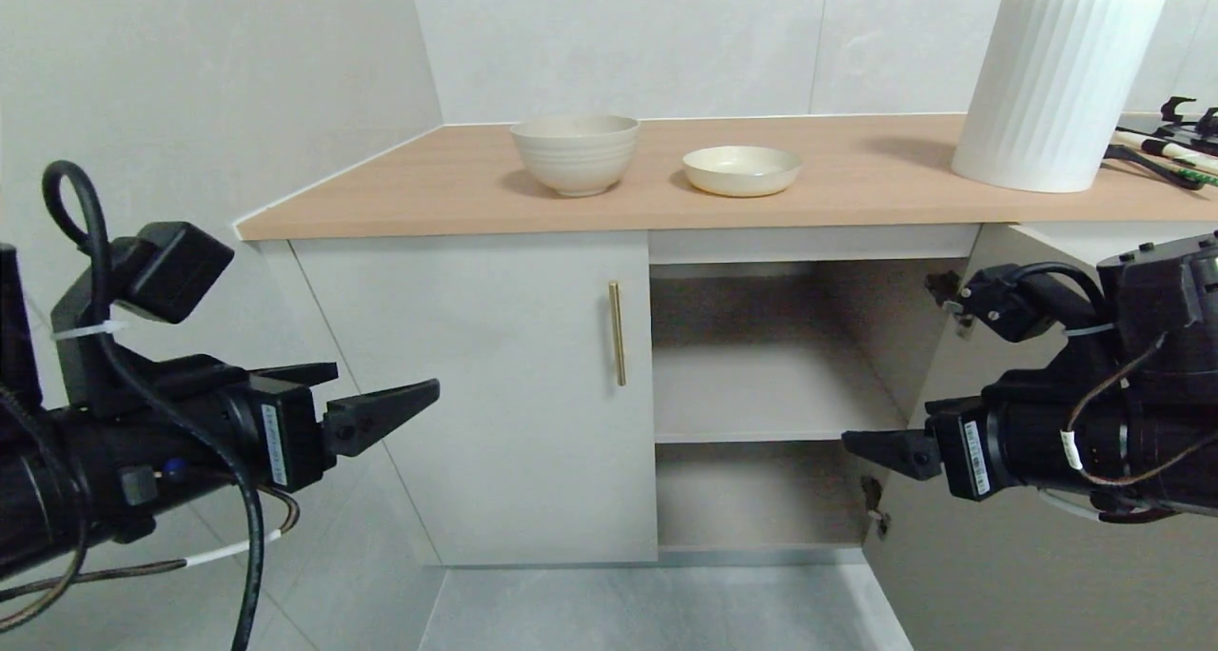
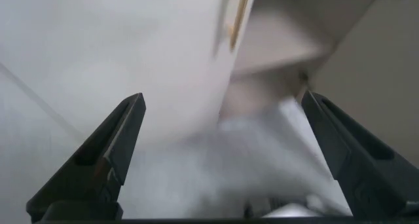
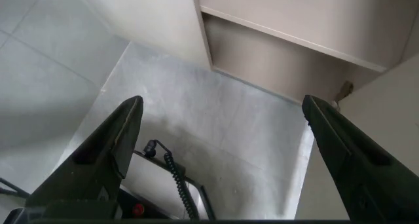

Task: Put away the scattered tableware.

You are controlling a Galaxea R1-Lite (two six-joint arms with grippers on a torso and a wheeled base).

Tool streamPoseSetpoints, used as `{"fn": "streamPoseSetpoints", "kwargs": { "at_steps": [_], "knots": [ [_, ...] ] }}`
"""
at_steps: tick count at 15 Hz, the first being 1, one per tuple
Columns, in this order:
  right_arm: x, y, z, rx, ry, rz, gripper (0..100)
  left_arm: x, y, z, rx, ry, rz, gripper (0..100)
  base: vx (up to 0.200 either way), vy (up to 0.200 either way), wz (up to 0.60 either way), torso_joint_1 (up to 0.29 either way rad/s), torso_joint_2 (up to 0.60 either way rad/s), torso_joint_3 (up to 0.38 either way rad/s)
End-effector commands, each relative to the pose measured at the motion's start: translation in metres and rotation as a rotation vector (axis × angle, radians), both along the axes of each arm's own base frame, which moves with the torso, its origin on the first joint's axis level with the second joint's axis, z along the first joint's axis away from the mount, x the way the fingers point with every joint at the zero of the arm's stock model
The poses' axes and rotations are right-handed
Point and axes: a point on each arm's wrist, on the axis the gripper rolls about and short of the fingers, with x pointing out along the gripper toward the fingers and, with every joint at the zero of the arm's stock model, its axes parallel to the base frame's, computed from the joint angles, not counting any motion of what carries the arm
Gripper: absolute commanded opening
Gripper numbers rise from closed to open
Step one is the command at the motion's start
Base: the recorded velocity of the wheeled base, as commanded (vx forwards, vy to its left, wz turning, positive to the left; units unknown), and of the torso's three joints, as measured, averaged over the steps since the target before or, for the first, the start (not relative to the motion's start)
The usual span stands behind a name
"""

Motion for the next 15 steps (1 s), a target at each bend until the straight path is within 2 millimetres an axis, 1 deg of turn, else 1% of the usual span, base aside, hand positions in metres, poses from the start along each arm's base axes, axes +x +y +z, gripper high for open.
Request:
{"fn": "streamPoseSetpoints", "kwargs": {
  "at_steps": [1, 2, 9, 15],
  "knots": [
    [-0.0018, -0.0006, 0.0035, 0.008, -0.013, 0.0, 100, -0.0064, 0.0038, 0.0163, -0.02, -0.048, 0.01, 100, 0.0, 0.0, 0.0, 0.0, 0.0, 0.0],
    [-0.0015, -0.0006, 0.004, 0.008, -0.017, -0.004, 100, -0.0096, 0.0048, 0.02, -0.025, -0.064, 0.01, 100, 0.0, 0.0, 0.0, 0.0, 0.0, 0.0],
    [-0.0033, -0.0017, 0.0072, 0.01, -0.03, -0.005, 100, -0.009, 0.0053, 0.0195, -0.021, -0.063, 0.014, 100, 0.0, 0.0, 0.0, 0.0, 0.0, 0.0],
    [-0.0035, -0.0018, 0.0064, -0.002, -0.033, 0.002, 100, -0.0074, 0.0087, 0.0197, -0.019, -0.063, 0.035, 100, 0.2, 0.0, 0.0, 0.004, 0.01, 0.002]
  ]
}}
